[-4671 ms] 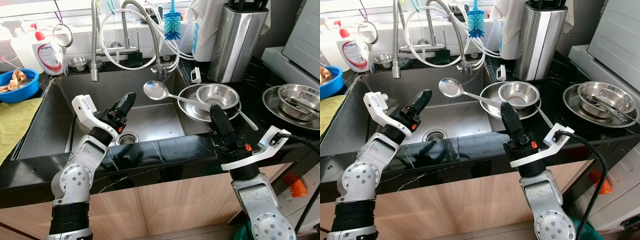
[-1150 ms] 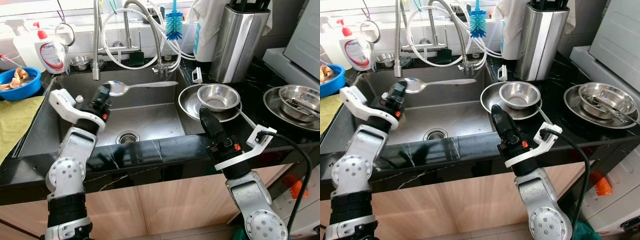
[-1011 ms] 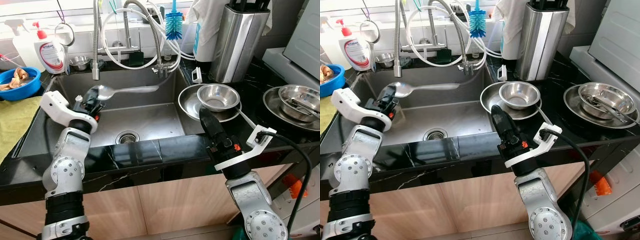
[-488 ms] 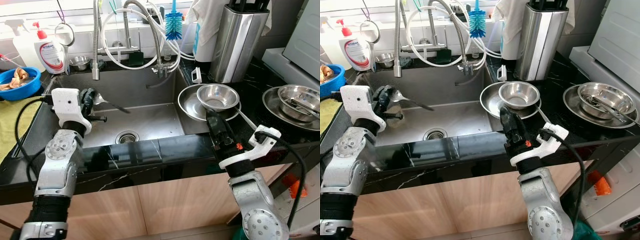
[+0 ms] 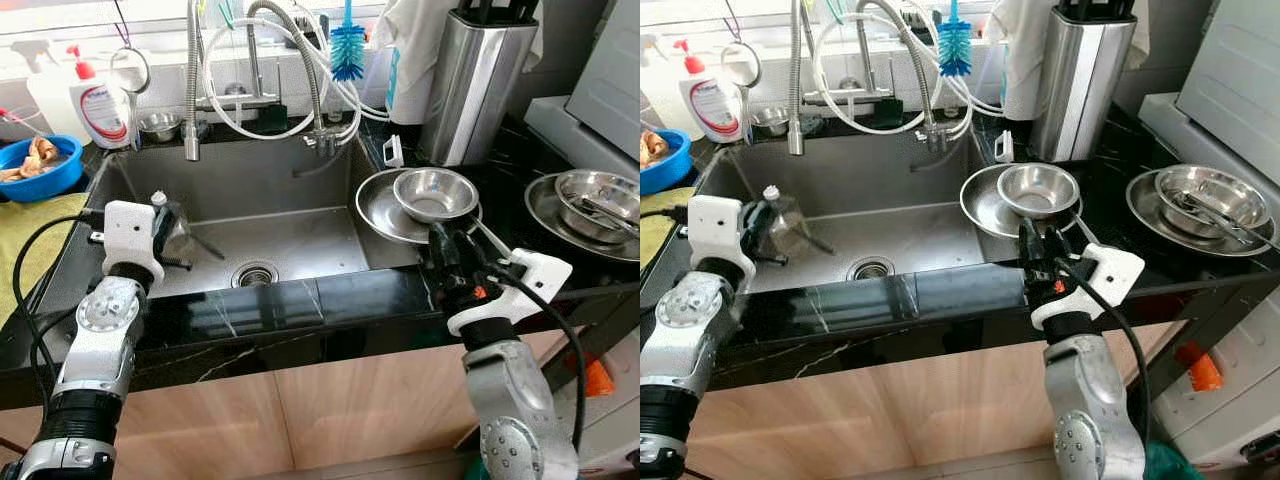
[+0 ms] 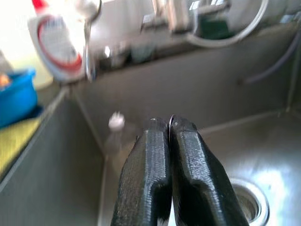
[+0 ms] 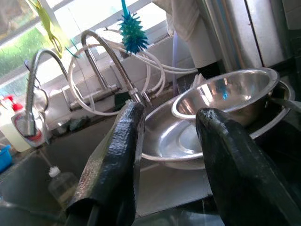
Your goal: Kitchen organization
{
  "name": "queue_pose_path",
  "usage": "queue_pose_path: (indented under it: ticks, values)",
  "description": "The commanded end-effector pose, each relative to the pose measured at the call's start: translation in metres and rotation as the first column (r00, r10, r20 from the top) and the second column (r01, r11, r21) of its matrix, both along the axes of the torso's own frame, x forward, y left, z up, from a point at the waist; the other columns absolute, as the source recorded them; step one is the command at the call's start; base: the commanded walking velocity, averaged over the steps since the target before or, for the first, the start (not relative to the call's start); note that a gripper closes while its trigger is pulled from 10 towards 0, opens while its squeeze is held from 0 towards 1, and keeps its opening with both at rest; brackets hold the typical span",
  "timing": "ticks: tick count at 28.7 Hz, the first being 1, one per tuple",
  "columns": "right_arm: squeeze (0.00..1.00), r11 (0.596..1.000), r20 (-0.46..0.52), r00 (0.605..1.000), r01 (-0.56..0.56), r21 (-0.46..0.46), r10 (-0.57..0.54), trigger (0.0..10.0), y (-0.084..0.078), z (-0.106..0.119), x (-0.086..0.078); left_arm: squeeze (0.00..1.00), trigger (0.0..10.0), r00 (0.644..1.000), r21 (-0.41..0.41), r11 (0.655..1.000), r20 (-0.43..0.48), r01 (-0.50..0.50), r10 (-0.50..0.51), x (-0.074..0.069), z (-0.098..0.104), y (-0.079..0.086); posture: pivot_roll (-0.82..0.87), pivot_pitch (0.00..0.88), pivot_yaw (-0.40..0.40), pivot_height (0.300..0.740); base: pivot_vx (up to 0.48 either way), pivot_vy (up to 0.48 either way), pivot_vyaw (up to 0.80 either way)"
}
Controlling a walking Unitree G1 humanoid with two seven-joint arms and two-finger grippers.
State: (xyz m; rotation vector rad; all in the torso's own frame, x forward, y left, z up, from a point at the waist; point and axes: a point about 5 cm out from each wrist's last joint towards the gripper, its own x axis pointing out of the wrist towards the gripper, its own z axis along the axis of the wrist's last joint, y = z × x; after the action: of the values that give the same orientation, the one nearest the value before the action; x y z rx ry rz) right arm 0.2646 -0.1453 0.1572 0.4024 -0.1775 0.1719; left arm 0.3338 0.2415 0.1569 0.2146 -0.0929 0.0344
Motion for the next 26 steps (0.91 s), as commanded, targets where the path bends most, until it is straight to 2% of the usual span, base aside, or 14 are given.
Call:
queue_pose_path:
  ticks: [1,6,9,14,15,17,26]
  values:
    - [0.0,1.0,-0.001,1.0,0.006,-0.013,-0.006,10.0,0.002,-0.001,0.001,0.0,10.0,1.0,0.0,1.0,-0.005,-0.026,0.026,0.001,0.001,0.006,-0.04,0.0,0.033,0.74,0.0,0.0,0.0]
    - [0.0,0.998,0.0,1.0,0.025,-0.05,-0.025,10.0,0.0,-0.002,0.0,0.0,10.0,1.0,0.007,1.0,-0.017,-0.023,0.023,0.004,0.001,0.013,-0.04,0.0,0.035,0.74,0.0,0.0,0.0]
    - [0.0,0.998,0.002,1.0,0.027,-0.051,-0.027,10.0,0.0,-0.004,0.0,0.0,10.0,0.999,-0.032,0.999,-0.019,-0.03,0.029,0.007,0.004,0.02,-0.04,0.0,0.035,0.74,0.0,0.0,0.0]
    - [0.0,0.996,0.004,1.0,0.021,-0.088,-0.021,10.0,0.002,-0.005,0.0,0.0,10.0,1.0,-0.019,0.999,-0.01,-0.028,0.027,0.009,0.006,0.02,-0.04,0.0,0.034,0.74,0.0,0.0,0.0]
    - [0.0,0.996,0.004,1.0,0.019,-0.089,-0.019,10.0,0.003,-0.005,0.0,0.1,10.0,1.0,-0.018,1.0,-0.007,-0.026,0.026,0.009,0.007,0.019,-0.04,0.0,0.034,0.74,0.0,0.0,0.0]
    - [0.0,0.995,0.004,1.0,0.023,-0.097,-0.023,10.0,0.003,-0.005,0.0,1.0,10.0,1.0,-0.022,0.999,-0.002,-0.024,0.024,0.01,0.008,0.017,-0.04,0.0,0.032,0.74,0.0,0.0,0.0]
    - [0.0,0.993,-0.002,0.999,0.039,-0.108,-0.04,10.0,0.001,-0.008,0.0,1.0,10.0,1.0,-0.022,1.0,-0.013,-0.005,0.005,0.011,0.006,0.015,-0.04,0.0,0.035,0.74,0.0,0.0,0.0]
